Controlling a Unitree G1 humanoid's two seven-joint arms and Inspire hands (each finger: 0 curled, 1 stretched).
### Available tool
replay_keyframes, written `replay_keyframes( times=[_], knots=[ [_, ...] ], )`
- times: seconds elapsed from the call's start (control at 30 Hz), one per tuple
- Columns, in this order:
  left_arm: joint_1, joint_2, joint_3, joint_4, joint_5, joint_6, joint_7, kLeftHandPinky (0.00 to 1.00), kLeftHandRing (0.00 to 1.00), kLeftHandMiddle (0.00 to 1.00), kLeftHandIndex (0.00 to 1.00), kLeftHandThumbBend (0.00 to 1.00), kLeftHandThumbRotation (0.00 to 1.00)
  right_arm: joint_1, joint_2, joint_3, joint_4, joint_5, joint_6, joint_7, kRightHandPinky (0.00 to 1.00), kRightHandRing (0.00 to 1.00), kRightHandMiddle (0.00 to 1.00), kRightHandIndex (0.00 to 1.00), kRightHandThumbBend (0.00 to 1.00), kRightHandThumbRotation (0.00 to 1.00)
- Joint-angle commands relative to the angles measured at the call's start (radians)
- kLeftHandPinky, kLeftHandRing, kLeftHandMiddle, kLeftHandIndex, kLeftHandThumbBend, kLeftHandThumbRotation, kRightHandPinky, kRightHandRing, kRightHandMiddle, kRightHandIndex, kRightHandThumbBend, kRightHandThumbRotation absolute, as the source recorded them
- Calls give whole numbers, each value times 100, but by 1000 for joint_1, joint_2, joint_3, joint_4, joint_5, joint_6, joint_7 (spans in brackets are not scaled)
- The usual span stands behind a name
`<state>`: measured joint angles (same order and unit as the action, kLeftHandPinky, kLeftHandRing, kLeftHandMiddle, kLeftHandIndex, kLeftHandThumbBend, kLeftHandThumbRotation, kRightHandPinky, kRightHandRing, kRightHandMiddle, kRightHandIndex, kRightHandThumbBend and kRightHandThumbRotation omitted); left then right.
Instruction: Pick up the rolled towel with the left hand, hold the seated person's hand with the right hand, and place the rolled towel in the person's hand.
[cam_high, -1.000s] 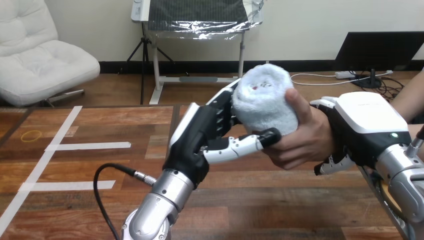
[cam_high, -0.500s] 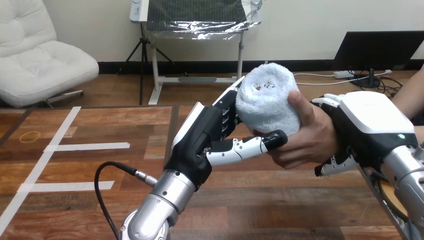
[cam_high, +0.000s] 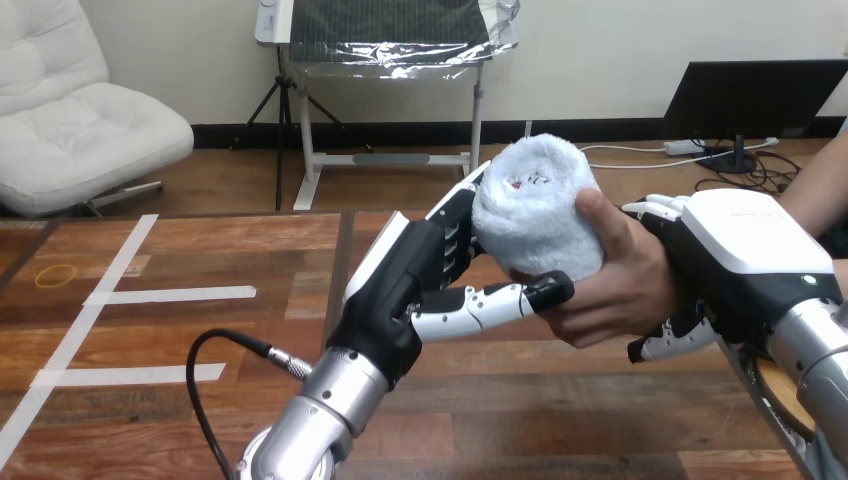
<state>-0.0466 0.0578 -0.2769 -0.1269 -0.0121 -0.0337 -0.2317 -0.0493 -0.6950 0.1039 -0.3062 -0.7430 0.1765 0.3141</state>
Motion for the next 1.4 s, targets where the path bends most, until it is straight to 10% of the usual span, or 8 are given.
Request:
replay_keyframes(
  times=[0.0,1.37],
  knots=[
    [-13,-9,-11,-61,6,-51,-9,84,92,93,93,79,34,-16,17,-47,-78,18,7,3,84,92,92,86,86,0],
    [74,7,55,-86,28,-133,42,85,87,88,91,74,36,90,26,-117,-213,-2,75,24,79,89,89,83,87,0]
  ],
)
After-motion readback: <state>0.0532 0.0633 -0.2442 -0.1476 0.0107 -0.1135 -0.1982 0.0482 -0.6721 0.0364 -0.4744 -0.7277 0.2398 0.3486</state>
